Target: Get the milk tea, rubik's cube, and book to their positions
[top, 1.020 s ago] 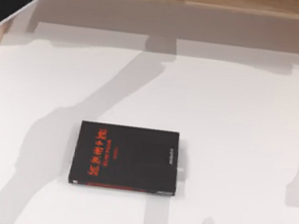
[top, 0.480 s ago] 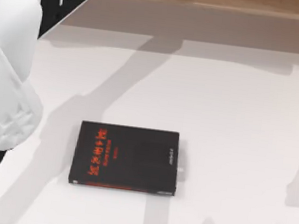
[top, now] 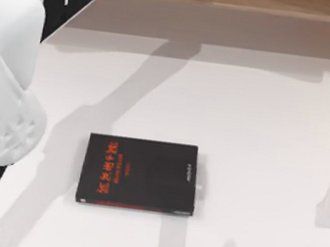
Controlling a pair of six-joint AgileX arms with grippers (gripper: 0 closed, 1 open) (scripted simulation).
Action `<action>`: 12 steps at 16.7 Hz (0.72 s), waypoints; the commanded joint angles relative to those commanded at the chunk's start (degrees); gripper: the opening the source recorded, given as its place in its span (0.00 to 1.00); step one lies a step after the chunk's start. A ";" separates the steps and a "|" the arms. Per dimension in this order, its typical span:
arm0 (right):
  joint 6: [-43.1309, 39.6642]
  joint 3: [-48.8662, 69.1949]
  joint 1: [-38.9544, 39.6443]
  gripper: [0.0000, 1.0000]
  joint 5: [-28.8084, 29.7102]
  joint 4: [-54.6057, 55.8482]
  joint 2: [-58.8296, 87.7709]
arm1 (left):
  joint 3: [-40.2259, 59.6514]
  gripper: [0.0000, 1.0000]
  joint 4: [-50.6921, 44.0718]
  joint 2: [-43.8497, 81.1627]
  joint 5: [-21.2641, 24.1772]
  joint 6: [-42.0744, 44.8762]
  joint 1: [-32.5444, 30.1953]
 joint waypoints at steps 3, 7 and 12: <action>0.00 0.00 0.00 1.00 0.00 0.00 0.00 | 0.00 0.60 0.00 0.00 0.00 0.00 0.00; 0.00 0.00 0.00 1.00 0.00 0.00 0.00 | 0.00 0.90 0.00 0.00 0.00 0.00 0.00; 0.00 0.00 0.00 1.00 0.00 0.00 0.00 | 0.00 1.00 0.00 0.00 0.00 0.00 0.00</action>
